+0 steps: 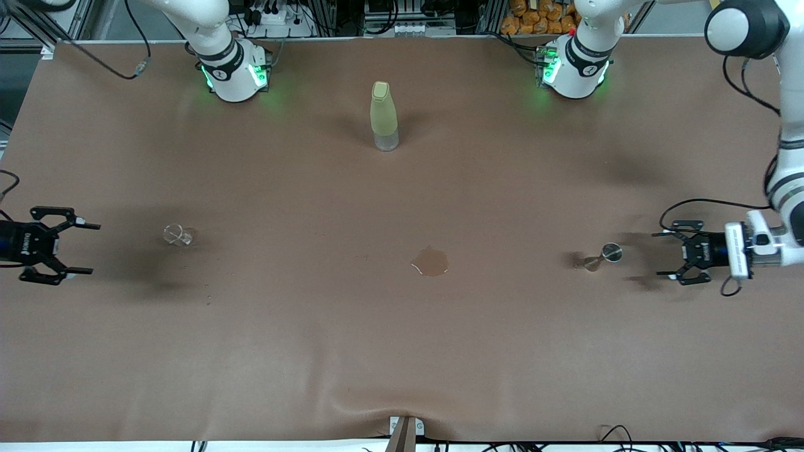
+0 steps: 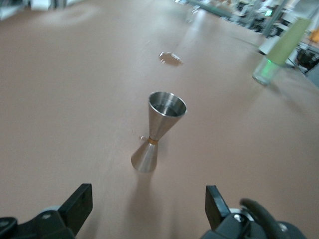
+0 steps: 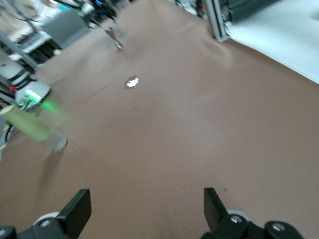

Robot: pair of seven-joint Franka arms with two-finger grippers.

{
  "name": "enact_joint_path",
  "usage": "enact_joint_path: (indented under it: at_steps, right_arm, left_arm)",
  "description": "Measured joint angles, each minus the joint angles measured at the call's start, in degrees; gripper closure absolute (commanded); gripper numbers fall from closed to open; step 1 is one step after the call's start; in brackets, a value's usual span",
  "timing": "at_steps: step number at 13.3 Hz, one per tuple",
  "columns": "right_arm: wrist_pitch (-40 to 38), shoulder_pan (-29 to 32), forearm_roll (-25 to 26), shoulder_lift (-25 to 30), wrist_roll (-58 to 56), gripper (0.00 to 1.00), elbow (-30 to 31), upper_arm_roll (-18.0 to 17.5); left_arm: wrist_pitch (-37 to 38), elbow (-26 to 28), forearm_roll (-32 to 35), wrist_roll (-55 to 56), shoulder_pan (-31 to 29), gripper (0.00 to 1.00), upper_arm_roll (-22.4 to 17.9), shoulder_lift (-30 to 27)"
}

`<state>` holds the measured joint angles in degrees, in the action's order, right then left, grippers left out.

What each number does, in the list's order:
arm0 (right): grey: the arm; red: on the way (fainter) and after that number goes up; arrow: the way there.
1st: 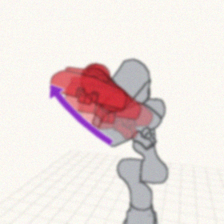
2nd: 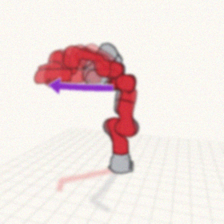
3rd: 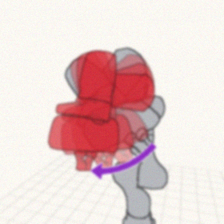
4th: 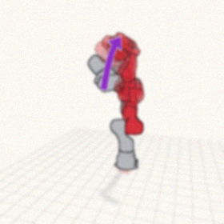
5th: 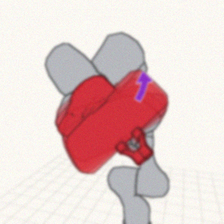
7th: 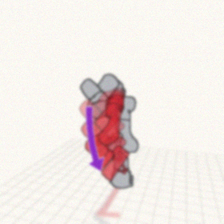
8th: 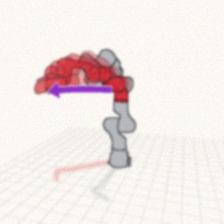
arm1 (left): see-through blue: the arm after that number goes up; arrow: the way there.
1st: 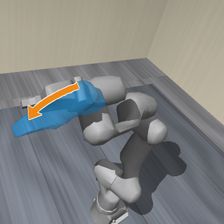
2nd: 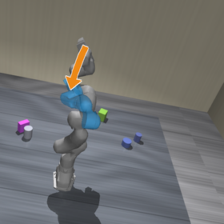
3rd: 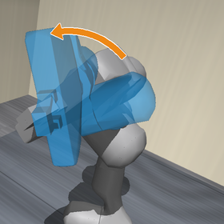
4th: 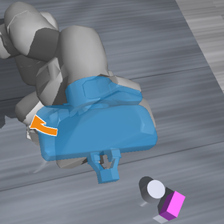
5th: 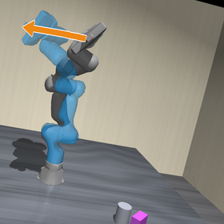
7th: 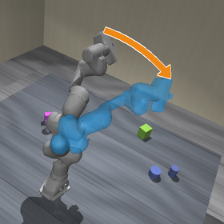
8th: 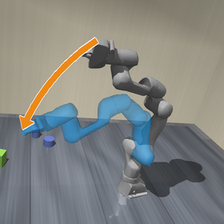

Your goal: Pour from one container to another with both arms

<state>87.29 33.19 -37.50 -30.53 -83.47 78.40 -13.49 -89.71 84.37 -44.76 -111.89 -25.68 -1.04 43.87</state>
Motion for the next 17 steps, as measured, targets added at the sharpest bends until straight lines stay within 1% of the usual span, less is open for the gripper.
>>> enact_joint_path:
  at_steps: [2, 4, 7, 9, 11, 12, 13, 15, 16, 17]
  right_arm:
    - [3.72, -4.83, 4.58, 4.75, 11.17, 0.0, 0.03, -0.01]
    - [6.42, -9.37, 10.37, 8.39, 22.49, 0.0, 0.07, -0.01]
    - [6.34, -14.5, 18.63, 12.85, 38.76, 0.0, 0.14, 0.03]
    - [5.77, -17.41, 23.59, 15.5, 50.02, 0.0, 0.61, 0.15]
    - [4.84, -18.75, 26.48, 18.16, 59.57, 0.0, 2.0, 0.27]
    - [3.33, -19.11, 28.3, 19.59, 63.06, 0.0, 2.52, 0.9]
    - [1.66, -20.56, 30.4, 21.18, 66.31, 0.0, 2.66, 3.11]
    - [-2.06, -26.38, 32.58, 24.56, 69.68, 0.0, 2.88, 11.07]
    - [-3.71, -27.87, 32.83, 26.02, 70.31, 0.0, 3.14, 13.64]
    - [-4.58, -28.03, 32.94, 27.22, 70.8, 0.0, 3.41, 14.86]
  left_arm:
    - [0.0, -0.72, 4.12, 15.32, 0.75, 0.0, 0.12, -4.48]
    - [0.01, -1.56, 8.18, 28.97, 2.71, 0.0, 0.22, -9.06]
    - [-0.03, -3.6, 15.58, 51.81, 7.46, 0.0, 0.44, -14.38]
    - [-0.04, -4.84, 19.27, 65.85, 10.55, 0.0, 0.78, -16.13]
    - [-0.1, -5.39, 22.18, 74.98, 14.1, 0.0, 0.85, -16.94]
    - [-0.26, -5.76, 23.55, 79.23, 15.89, 0.0, 0.85, -17.11]
    - [-0.43, -6.49, 25.05, 84.36, 17.67, 0.0, 0.86, -17.2]
    - [-0.69, -8.33, 28.89, 95.5, 21.09, 0.0, 0.83, -17.34]
    - [-1.04, -9.09, 31.4, 101.09, 22.79, 0.0, 0.81, -17.42]
    - [-1.38, -9.64, 34.2, 105.85, 24.5, 0.0, 0.81, -17.49]
